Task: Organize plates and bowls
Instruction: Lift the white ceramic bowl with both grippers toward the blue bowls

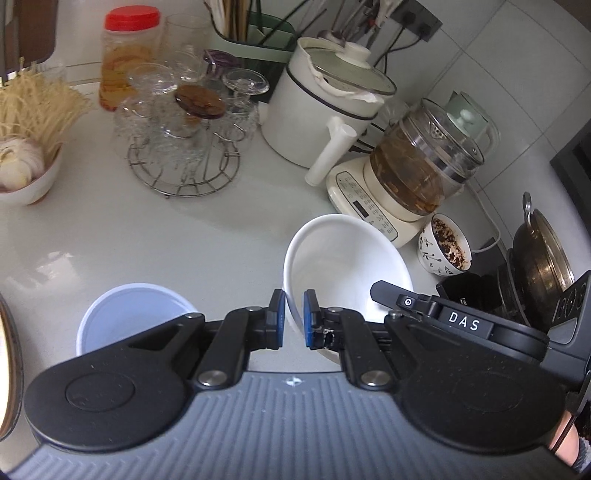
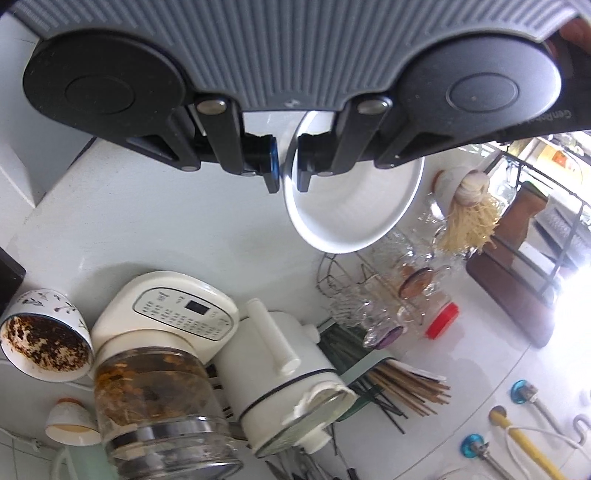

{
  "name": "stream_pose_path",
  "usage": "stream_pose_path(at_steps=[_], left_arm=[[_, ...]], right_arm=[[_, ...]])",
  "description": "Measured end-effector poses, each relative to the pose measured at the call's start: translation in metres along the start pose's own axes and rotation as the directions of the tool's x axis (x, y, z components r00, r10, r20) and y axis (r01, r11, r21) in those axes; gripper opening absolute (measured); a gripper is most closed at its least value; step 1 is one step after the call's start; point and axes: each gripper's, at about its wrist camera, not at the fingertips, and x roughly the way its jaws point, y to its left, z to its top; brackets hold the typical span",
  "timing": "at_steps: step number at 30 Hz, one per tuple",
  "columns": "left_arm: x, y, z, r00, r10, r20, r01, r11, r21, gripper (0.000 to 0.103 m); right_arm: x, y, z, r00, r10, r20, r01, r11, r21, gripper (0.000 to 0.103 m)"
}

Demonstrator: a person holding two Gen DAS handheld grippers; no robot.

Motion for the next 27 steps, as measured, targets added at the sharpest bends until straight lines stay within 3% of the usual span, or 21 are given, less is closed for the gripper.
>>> stream_pose_path(at_steps=[12,22,27], left_arm=[[-0.04,0.028,-0.002,0.999,-0.012,0.051,0.015,0.999,-0.05,0.012],[-0.064,0.069,0.002,0.997,-0.031,0.074,0.038,0.995,-0.095,0.012],[-0.074,0.093,0.007,0.997,-0.027,0.076,0.036,0.992,-0.12,0.012]], right_arm=[[-0.007,0.038,-0.006,1.0,0.023,0.003,-0.023,0.999,-0.024,0.013],[0.001,0.086,-0.01,1.0,0.018,0.017,-0.016,0.992,-0.122,0.013],[0.015,0.108,-0.012,1.0,0.017,-0.019,-0.02,0.989,-0.149,0.013]])
